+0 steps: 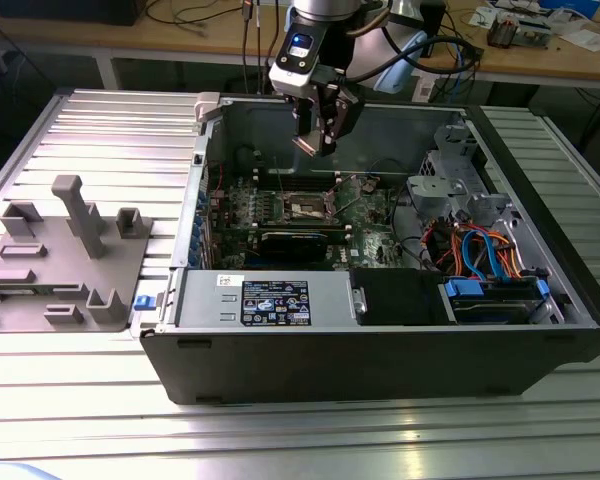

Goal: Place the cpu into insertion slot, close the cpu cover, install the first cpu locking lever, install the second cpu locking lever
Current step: 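Place the cpu into insertion slot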

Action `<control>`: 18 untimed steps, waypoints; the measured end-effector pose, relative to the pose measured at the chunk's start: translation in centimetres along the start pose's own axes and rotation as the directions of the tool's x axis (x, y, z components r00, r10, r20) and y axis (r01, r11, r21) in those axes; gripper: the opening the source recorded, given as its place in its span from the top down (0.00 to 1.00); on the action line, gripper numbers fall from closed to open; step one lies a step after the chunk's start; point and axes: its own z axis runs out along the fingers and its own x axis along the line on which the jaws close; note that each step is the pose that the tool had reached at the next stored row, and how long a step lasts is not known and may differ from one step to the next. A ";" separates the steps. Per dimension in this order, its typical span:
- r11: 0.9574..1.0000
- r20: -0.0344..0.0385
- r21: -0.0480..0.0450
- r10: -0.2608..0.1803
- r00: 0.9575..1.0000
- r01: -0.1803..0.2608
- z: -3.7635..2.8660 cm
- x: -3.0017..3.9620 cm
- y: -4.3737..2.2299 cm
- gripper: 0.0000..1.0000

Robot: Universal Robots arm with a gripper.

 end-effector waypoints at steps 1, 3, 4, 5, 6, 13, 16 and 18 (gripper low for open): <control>1.000 0.000 0.000 0.001 1.000 -0.001 0.00 0.00 0.00 0.46; 1.000 0.000 0.000 0.004 1.000 -0.004 0.00 0.00 0.00 0.46; 1.000 0.000 0.000 0.005 1.000 -0.005 0.00 0.00 0.00 0.46; 1.000 0.000 0.000 0.005 1.000 -0.005 0.00 0.00 0.00 0.46; 1.000 0.000 0.000 0.007 1.000 -0.007 0.00 0.00 0.00 0.46; 1.000 0.001 0.000 0.013 1.000 -0.013 0.00 0.00 0.00 0.46; 1.000 0.001 0.000 0.016 1.000 -0.016 0.00 0.00 0.00 0.46; 1.000 0.001 0.000 0.019 1.000 -0.019 0.00 0.00 0.00 0.46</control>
